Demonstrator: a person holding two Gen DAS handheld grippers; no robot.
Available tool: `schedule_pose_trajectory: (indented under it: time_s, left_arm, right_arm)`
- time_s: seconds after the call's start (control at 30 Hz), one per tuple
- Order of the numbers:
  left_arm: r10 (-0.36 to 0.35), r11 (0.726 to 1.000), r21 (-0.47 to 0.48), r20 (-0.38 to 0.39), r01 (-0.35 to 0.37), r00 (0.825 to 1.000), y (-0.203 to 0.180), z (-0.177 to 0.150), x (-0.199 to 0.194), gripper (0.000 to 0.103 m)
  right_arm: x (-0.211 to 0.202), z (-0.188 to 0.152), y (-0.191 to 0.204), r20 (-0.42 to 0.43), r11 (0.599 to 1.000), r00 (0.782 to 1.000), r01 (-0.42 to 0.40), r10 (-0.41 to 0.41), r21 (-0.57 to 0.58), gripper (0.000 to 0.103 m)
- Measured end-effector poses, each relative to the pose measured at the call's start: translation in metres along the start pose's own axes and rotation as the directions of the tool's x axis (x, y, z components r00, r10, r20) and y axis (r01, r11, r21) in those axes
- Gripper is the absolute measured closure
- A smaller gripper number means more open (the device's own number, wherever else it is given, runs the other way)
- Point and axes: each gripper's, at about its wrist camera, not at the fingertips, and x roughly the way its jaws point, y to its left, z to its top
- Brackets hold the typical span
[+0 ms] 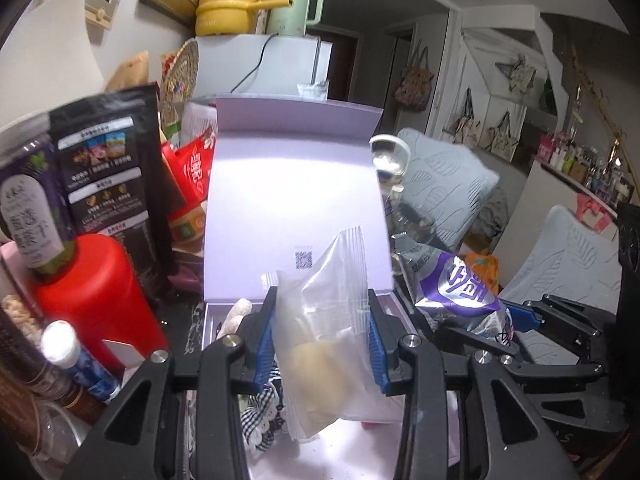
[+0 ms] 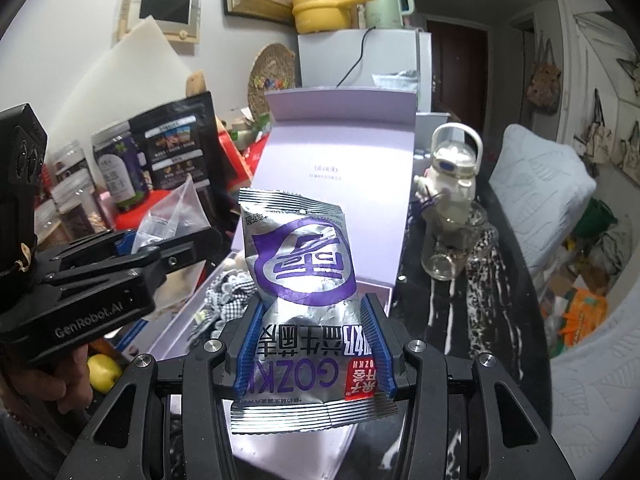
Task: Organize soft objects
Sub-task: 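Carry the zip bag and silver-purple packet toward the lavender box, then lower both held items into the lavender box and open both grippers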
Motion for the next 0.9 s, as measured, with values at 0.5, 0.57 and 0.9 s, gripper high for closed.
schedule_pose_trajectory:
  time_s: [0.5,0.57,0.9]
  left_arm:
    - [0.054,0.997,0.066,-0.147,-0.045,0.988,0.003,-0.014,0.063,0.065]
    - [0.071,0.995,0.081,-0.159,-0.058,0.985,0.002,-0.016,0.068,0.065]
    - [0.128,0.983,0.152,-0.196,-0.099,0.972,-0.005,-0.026,0.084,0.065]
  right_arm:
    - [0.062,-0.015,-0.019,-0.121,1.000,0.993,0.003,0.000,0.029,0.056]
    - [0.068,-0.018,-0.019,-0.133,1.000,0.991,0.013,-0.009,0.026,0.056]
    - [0.088,-0.028,-0.024,-0.189,0.999,0.981,0.047,-0.044,0.009,0.056]
